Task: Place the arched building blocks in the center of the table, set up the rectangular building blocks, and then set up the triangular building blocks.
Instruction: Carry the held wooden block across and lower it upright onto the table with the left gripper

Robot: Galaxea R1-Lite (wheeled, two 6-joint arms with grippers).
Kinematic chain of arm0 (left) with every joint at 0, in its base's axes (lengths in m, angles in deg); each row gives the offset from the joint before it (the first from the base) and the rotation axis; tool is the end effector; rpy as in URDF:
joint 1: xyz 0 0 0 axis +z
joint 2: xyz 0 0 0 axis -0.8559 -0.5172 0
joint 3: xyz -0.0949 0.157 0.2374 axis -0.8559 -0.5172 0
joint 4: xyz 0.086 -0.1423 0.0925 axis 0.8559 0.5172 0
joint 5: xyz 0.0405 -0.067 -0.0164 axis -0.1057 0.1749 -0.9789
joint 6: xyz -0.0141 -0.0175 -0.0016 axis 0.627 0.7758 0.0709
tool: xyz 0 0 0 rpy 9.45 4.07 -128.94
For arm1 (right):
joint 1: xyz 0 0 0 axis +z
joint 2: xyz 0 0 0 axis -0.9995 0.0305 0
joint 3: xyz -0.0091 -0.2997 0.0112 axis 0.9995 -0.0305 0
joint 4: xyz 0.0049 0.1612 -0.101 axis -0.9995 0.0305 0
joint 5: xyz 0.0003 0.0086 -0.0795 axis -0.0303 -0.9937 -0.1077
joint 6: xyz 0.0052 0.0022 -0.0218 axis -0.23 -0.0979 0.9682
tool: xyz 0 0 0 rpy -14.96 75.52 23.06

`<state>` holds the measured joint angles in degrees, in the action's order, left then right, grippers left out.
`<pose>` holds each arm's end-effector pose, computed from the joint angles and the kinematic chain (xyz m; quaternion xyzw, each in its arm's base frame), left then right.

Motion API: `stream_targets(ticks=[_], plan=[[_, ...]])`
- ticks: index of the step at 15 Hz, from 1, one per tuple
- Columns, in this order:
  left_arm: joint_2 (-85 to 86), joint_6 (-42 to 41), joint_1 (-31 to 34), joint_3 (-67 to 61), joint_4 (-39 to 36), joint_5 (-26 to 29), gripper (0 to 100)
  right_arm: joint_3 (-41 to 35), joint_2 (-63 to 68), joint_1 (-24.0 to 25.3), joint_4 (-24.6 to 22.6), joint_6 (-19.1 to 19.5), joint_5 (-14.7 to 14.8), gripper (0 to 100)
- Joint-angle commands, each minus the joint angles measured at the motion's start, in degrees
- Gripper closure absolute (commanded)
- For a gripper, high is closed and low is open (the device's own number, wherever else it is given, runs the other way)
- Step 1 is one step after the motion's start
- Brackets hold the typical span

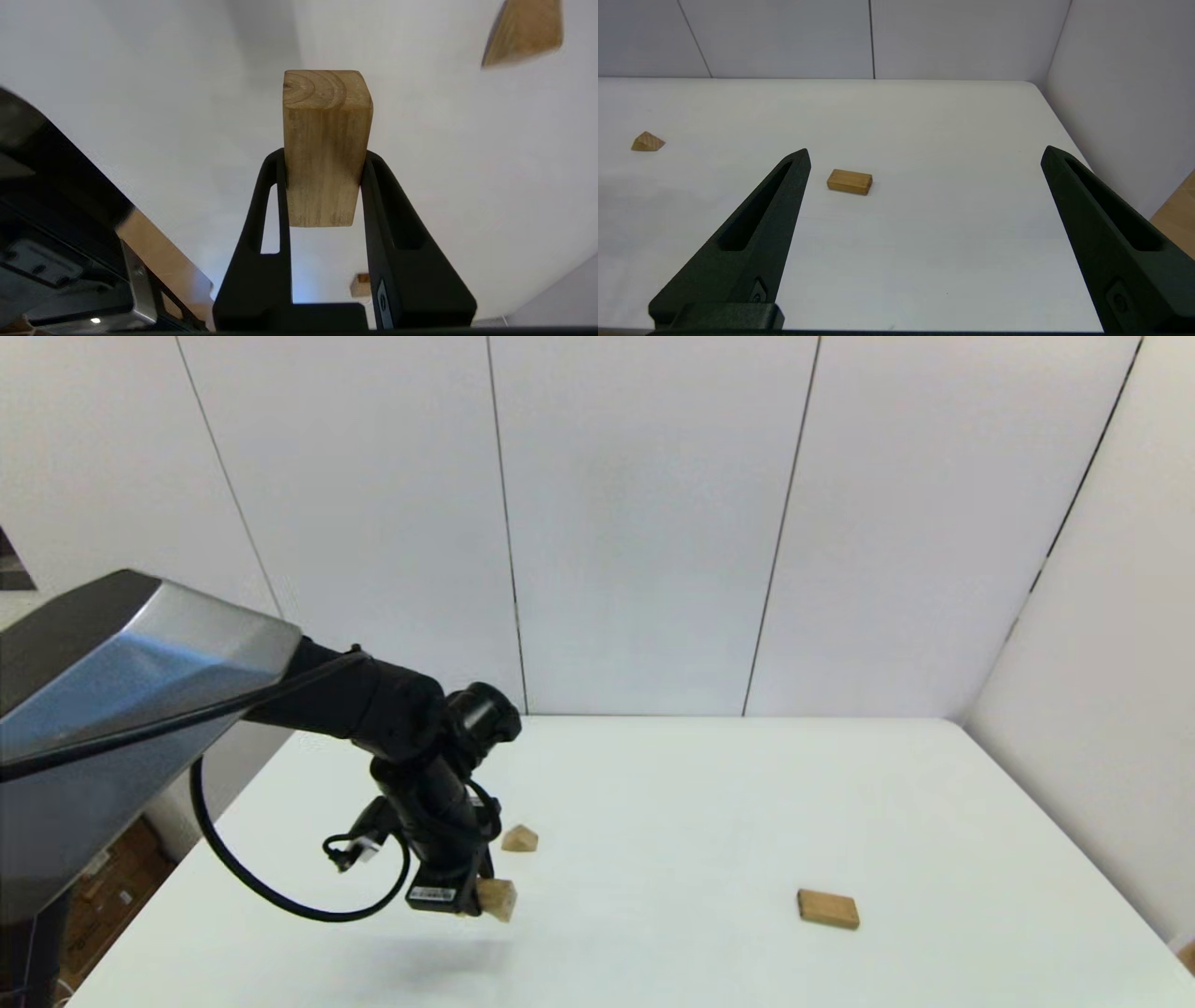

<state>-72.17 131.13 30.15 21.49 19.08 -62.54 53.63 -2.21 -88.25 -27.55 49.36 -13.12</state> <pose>0.3159 -0.1762 0.0761 -0.5228 0.5569 0.3948 0.5105 -0.0234 -0.0001 0.0756 0.0014 0.0037 0.0000 1.0000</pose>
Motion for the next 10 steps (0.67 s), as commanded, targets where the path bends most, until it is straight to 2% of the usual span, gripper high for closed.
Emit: stream_targets(ticks=[1, 4, 6, 10], plan=[[-2.5, 8.8, -3.5, 5.6, -0.1, -0.1, 100, 0.0, 0.0, 0.0, 0.0, 0.0, 0.0, 0], [-7.4, 11.7, -6.1, 11.3, 1.2, -0.8, 100, 0.0, 0.0, 0.0, 0.0, 0.0, 0.0, 0], [-10.3, 11.9, -8.4, 14.3, 3.4, -3.6, 100, 0.0, 0.0, 0.0, 0.0, 0.0, 0.0, 0], [-14.4, 13.8, -12.2, 21.7, 6.5, -3.8, 100, 0.0, 0.0, 0.0, 0.0, 0.0, 0.0, 0]])
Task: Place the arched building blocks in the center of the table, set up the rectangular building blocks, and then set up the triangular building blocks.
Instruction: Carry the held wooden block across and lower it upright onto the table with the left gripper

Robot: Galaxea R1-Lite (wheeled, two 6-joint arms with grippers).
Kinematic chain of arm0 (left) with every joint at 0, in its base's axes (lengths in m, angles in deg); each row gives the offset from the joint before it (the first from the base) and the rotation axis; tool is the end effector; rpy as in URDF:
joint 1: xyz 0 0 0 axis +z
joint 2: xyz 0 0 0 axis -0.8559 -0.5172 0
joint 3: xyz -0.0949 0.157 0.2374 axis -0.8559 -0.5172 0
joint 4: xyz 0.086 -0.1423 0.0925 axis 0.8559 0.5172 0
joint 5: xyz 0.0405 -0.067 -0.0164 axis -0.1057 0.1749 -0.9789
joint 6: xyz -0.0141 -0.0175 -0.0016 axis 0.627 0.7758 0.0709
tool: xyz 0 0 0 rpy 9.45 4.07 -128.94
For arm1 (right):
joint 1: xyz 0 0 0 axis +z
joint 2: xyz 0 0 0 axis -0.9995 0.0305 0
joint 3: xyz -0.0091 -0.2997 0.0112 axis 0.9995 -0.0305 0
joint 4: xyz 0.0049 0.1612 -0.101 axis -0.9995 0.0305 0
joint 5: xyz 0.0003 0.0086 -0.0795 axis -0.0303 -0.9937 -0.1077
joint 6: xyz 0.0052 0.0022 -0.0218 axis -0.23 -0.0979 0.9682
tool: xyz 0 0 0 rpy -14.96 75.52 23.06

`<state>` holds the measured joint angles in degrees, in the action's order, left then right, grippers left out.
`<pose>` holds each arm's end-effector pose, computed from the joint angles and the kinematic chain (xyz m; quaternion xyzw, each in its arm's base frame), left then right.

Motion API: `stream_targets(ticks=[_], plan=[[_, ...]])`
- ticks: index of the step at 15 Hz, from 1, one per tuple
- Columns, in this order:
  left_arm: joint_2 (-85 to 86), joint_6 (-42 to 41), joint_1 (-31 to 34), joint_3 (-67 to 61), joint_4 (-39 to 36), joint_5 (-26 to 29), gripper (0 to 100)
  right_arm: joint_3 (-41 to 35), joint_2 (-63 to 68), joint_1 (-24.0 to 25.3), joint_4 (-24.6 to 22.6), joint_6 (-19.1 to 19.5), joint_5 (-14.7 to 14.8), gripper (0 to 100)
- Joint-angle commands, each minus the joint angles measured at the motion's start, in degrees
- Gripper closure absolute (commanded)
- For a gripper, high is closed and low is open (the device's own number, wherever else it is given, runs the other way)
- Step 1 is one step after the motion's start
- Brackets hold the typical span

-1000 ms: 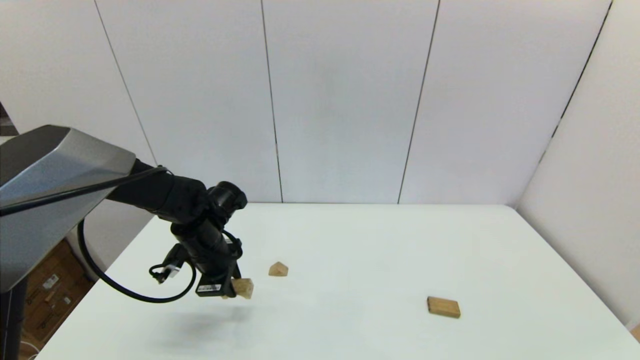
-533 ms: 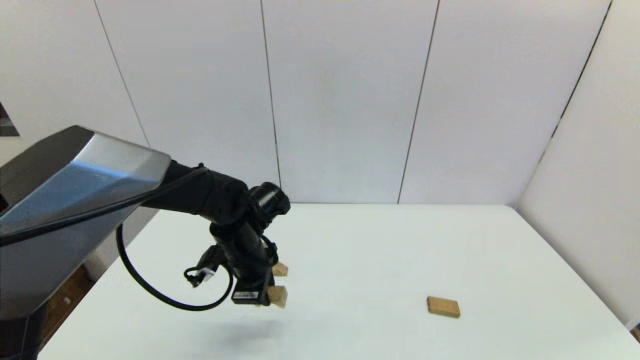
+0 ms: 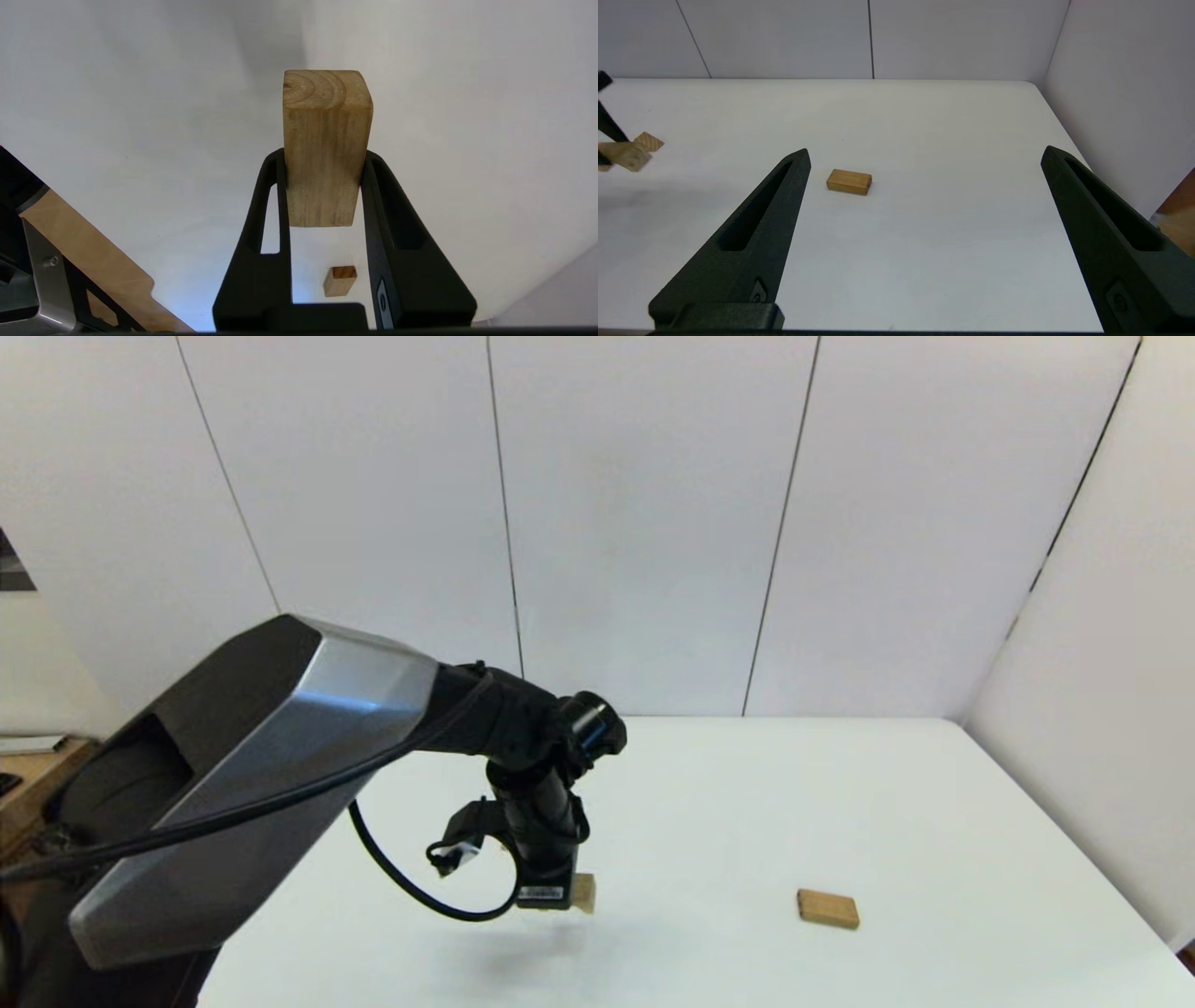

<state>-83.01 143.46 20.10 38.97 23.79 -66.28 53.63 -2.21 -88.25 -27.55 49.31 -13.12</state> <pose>0.3232 -0.2612 0.0611 -0.5368 0.5342 0.4039 0.5131 -0.0234 -0.0001 0.0756 0.0018 0.0037 0.0000 1.0000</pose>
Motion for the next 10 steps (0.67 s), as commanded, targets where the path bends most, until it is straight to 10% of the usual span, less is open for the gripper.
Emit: stream_targets(ticks=[1, 10], plan=[[-4.3, 2.5, -2.8, 6.4, 2.1, -0.1, 100, 0.0, 0.0, 0.0, 0.0, 0.0, 0.0, 0], [-11.1, 4.4, -5.2, 15.9, 9.0, -3.0, 100, 0.0, 0.0, 0.0, 0.0, 0.0, 0.0, 0]])
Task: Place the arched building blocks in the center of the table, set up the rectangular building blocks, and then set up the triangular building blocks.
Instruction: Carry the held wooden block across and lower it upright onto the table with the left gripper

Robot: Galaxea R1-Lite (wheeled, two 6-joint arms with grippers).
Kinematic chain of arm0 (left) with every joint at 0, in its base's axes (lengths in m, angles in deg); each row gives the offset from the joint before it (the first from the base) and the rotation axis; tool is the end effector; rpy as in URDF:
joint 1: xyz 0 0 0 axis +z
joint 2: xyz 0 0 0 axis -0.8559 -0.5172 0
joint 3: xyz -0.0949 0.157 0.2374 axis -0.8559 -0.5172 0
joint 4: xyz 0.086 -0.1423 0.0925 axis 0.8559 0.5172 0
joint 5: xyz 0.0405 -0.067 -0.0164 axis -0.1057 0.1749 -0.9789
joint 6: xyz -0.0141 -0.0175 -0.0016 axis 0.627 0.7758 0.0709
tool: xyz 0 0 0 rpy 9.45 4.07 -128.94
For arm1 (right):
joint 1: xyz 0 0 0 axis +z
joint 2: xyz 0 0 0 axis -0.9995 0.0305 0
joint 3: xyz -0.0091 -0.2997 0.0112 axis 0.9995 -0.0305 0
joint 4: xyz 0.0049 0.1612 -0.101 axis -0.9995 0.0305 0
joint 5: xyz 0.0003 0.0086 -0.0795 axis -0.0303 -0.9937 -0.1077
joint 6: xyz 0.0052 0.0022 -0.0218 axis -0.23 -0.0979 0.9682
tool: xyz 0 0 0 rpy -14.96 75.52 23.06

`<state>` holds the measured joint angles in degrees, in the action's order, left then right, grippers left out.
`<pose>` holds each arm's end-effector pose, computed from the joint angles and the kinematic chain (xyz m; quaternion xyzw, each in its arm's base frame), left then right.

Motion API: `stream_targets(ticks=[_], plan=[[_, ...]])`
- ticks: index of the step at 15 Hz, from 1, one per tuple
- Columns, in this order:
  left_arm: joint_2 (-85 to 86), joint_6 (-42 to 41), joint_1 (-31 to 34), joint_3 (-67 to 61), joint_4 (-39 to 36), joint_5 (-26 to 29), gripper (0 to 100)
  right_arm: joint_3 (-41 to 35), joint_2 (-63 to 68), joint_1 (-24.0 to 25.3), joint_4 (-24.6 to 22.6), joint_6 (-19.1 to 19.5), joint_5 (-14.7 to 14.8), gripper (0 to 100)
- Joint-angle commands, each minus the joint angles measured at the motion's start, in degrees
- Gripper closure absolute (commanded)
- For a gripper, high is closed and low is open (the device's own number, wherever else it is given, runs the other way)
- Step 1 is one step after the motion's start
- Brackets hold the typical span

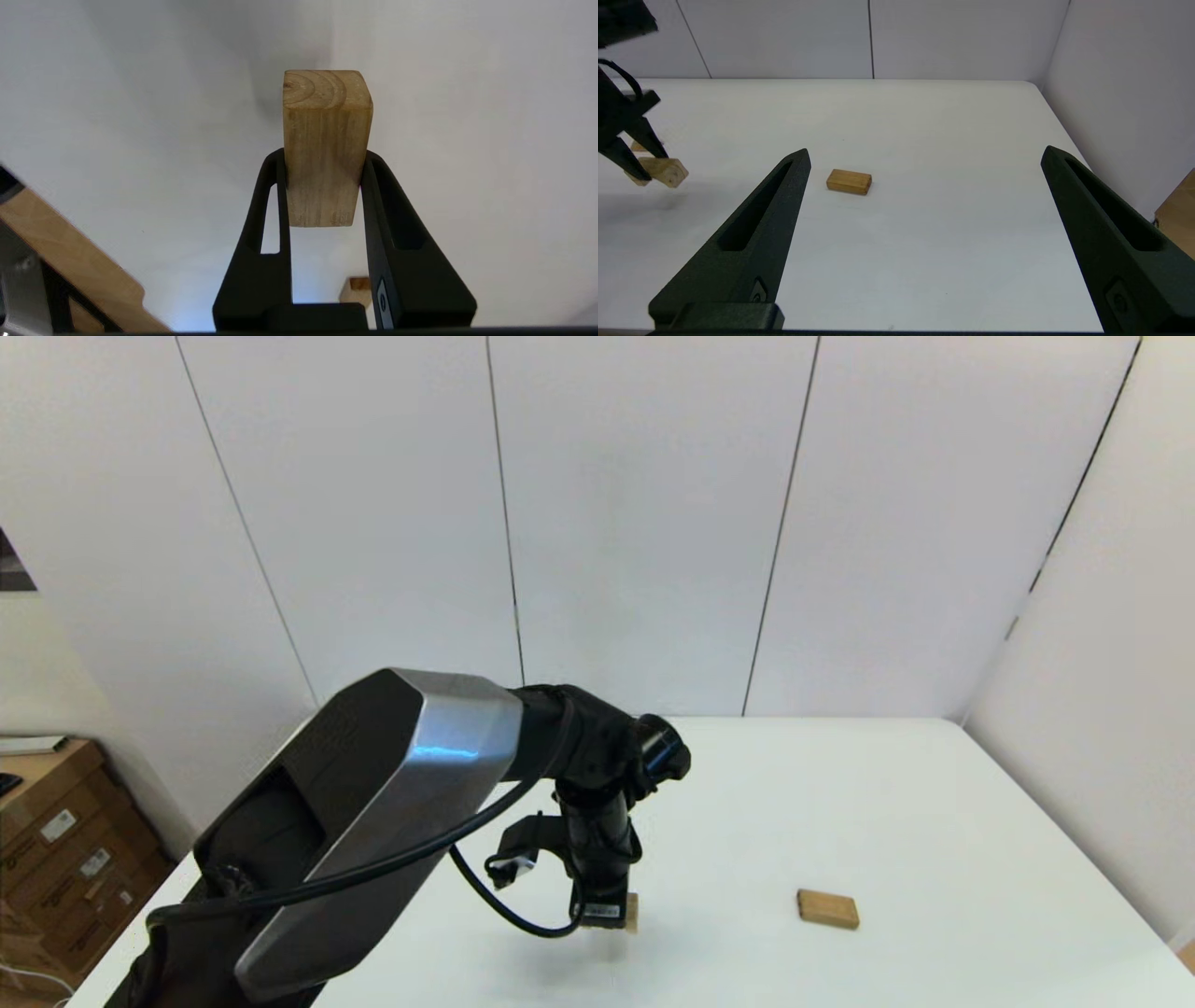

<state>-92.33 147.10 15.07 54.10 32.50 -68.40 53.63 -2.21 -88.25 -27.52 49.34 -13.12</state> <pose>0.3215 -0.3088 0.0418 -0.5128 0.5338 0.4195 0.5255 -0.0234 -0.0001 0.0755 0.0016 0.0040 0.0000 1.0000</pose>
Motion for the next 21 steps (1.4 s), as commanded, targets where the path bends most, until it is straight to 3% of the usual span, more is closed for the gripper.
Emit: stream_targets(ticks=[1, 21], plan=[[-1.8, 0.8, -0.2, 0.7, 0.3, -0.9, 100, 0.0, 0.0, 0.0, 0.0, 0.0, 0.0, 0], [-2.4, 2.1, -0.2, 0.9, 0.5, -0.9, 100, 0.0, 0.0, 0.0, 0.0, 0.0, 0.0, 0]])
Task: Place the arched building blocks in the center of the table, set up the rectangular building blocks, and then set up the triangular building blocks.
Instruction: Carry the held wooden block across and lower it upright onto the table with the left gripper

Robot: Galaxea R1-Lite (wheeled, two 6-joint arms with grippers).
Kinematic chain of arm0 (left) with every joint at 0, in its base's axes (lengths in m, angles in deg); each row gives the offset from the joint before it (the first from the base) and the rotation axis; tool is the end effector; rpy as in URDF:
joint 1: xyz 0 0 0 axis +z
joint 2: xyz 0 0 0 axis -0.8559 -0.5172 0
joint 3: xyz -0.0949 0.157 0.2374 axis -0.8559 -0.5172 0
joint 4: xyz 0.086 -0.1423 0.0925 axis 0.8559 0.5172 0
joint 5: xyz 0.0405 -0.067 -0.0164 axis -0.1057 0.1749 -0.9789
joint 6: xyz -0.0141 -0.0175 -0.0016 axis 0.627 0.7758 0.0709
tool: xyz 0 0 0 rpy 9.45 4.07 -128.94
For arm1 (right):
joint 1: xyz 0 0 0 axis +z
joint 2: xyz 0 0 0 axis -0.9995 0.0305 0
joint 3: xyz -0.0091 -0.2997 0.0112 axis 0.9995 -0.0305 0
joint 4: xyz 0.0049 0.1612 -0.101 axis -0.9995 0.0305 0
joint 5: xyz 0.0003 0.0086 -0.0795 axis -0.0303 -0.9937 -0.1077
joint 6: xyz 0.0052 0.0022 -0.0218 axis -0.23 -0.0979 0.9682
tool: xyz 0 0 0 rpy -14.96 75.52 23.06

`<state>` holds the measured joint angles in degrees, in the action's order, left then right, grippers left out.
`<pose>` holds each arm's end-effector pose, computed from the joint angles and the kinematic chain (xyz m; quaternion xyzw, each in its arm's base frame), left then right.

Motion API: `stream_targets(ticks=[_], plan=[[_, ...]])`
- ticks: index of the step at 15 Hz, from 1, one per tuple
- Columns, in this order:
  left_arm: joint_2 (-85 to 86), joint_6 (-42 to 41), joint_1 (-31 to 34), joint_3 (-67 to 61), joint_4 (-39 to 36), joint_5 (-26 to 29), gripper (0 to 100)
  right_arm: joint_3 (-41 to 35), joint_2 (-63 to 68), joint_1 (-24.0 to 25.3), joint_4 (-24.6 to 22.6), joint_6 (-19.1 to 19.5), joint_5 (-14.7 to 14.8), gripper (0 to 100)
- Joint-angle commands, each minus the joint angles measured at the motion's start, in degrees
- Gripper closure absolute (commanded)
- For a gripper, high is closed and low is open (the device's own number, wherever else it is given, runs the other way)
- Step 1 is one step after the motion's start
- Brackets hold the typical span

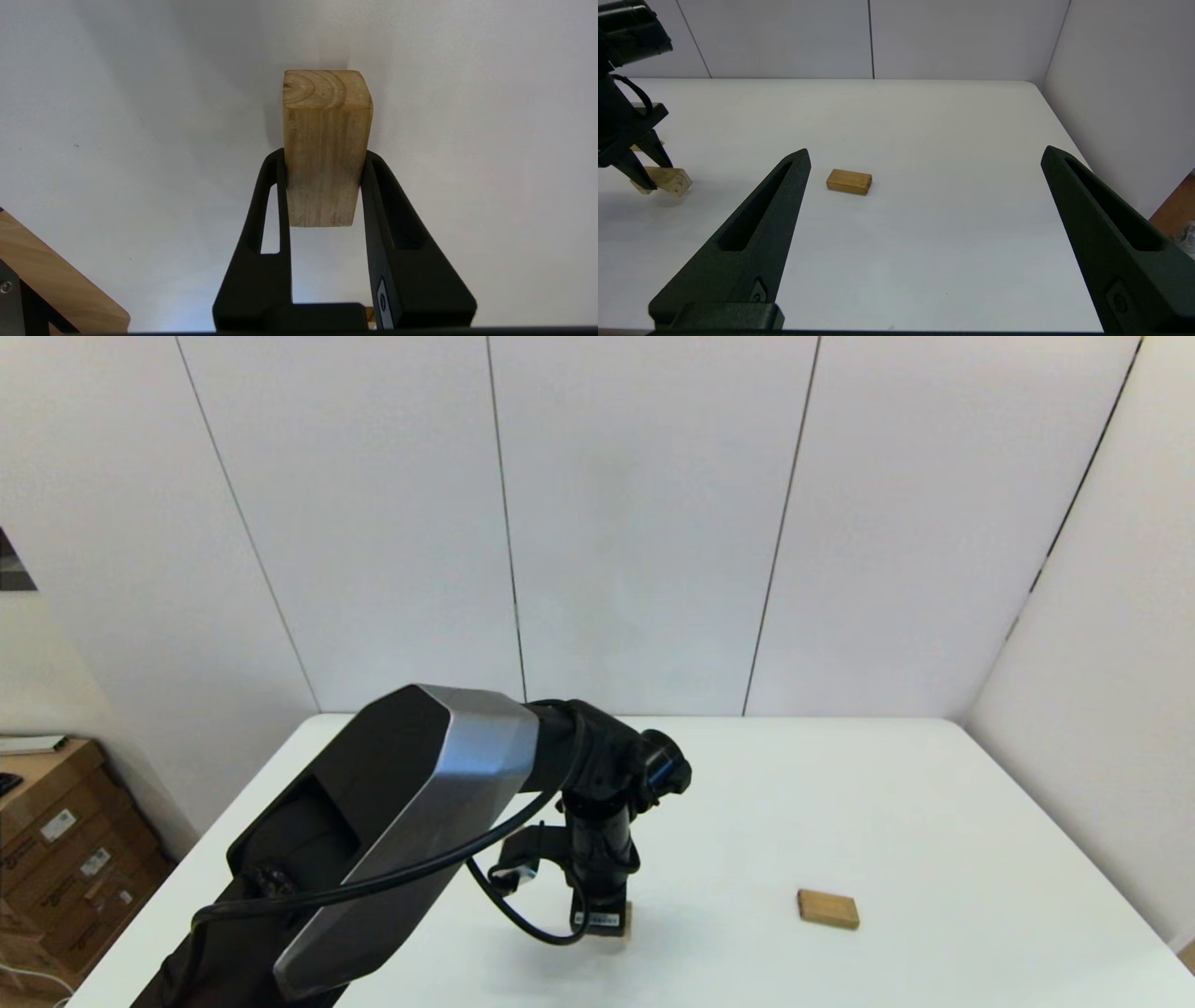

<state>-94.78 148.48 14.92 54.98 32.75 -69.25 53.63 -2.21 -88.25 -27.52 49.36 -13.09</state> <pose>0.3231 -0.3116 0.0256 -0.5076 0.5252 0.4375 0.5246 -0.0234 -0.0001 0.0755 0.0014 0.0040 -0.0002 1.0000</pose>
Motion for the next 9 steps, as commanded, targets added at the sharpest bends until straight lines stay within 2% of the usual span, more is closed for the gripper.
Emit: stream_targets(ticks=[1, 9], plan=[[0.0, 0.7, 0.0, 0.0, 0.3, 0.0, 100, 0.0, 0.0, 0.0, 0.0, 0.0, 0.0, 0], [0.0, 1.3, -0.6, 0.0, 0.4, -0.3, 100, 0.0, 0.0, 0.0, 0.0, 0.0, 0.0, 0]])
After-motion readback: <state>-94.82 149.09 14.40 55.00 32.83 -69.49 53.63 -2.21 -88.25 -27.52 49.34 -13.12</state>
